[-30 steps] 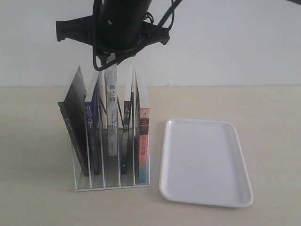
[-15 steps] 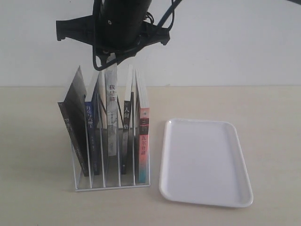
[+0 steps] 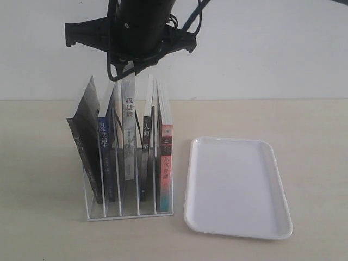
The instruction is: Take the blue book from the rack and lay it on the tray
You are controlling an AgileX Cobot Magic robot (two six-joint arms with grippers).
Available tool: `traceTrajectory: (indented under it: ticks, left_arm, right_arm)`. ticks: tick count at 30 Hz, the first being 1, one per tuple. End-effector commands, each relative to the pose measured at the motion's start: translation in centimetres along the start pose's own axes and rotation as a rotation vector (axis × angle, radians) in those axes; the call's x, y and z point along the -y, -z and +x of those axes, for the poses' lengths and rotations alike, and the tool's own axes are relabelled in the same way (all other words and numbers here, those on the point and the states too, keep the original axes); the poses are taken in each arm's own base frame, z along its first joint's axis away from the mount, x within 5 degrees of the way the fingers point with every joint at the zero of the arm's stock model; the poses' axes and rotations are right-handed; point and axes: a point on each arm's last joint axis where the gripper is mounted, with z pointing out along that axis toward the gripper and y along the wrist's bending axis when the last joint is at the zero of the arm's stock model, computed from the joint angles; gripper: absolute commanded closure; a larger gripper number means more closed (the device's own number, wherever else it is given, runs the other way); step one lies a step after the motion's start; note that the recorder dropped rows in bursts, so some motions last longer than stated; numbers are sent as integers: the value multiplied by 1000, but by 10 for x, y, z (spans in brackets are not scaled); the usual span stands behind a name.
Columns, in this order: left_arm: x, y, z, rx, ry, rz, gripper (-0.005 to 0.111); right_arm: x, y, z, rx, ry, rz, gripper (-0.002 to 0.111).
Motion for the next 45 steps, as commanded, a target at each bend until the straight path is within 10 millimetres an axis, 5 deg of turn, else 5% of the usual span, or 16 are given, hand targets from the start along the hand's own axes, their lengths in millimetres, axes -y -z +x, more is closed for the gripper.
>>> traceTrajectory:
  ticks: [1,13,33,41,45]
  left_arm:
    - [0,0,1,1,7,-5,101]
    - [0,0,1,1,7,-5,101]
    - [0,0,1,1,7,-5,101]
    - [0,0,1,1,7,-5,101]
    - [0,0,1,1,7,-5,101]
  right_arm:
    - [-1,-5,-1,19,19,9,108]
    - [-5,-30,8,-20,13,23,108]
    - [-5,-32,10,-38,-19,32,108]
    - [-5,-32,9,-35,-21,30,65]
    - [-5,-32,9,-34,-19,32,63]
